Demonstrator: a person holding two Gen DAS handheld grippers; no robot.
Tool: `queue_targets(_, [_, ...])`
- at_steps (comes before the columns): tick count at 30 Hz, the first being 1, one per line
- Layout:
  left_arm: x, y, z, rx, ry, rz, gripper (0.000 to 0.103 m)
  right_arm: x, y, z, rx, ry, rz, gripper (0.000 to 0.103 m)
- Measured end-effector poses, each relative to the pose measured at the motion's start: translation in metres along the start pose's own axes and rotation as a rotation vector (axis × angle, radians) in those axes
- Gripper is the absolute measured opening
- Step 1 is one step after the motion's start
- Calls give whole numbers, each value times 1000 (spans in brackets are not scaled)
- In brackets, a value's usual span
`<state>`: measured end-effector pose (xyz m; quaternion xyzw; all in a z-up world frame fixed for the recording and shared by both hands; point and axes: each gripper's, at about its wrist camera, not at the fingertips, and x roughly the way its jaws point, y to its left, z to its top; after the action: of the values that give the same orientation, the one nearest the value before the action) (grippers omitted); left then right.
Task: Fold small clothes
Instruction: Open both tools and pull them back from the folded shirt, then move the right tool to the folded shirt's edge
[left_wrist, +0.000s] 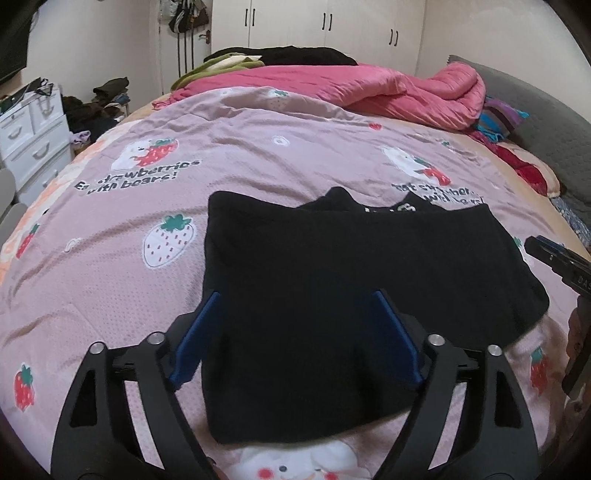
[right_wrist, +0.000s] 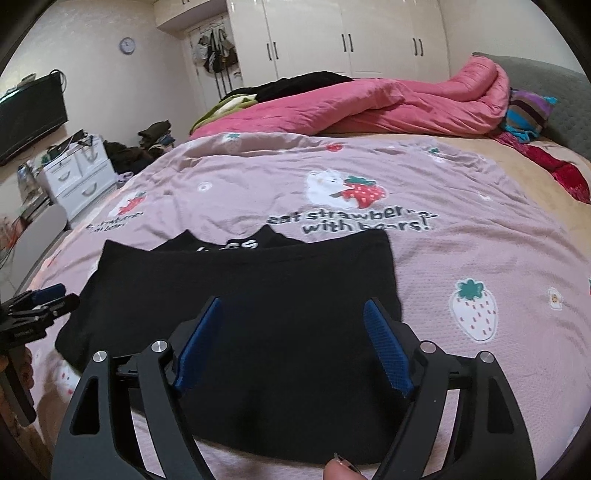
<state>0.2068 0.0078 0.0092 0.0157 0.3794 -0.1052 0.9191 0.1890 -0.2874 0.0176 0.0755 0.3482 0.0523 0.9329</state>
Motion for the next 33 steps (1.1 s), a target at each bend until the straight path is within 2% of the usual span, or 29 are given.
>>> queue_targets(3, [-5, -1, 0, -4, -12, -2, 83, -2, 11, -1, -19, 3, 21, 79])
queue_targets(6, [-8, 1, -1, -14, -12, -2, 86, -3, 20, -3, -35, 3, 34, 88])
queue_targets(9, [-9, 2, -3, -17, -2, 2, 89, -4, 26, -5, -41, 4, 46, 88])
queue_targets(16, [-11, -5, -18, -12, 25, -11, 90, -5, 37, -9, -44, 8, 52, 91])
queue_targets(17, [-11, -6, -20, -8, 28, -13, 90, -6, 38, -10, -42, 8, 51, 95])
queue_targets(26, [-19, -7, -36, -6, 38, 6, 94, -14, 53, -14, -71, -1, 68, 96])
queue_targets(33, [-31, 5, -40, -17, 16, 49, 94, -19, 71, -18, -113, -4, 84, 96])
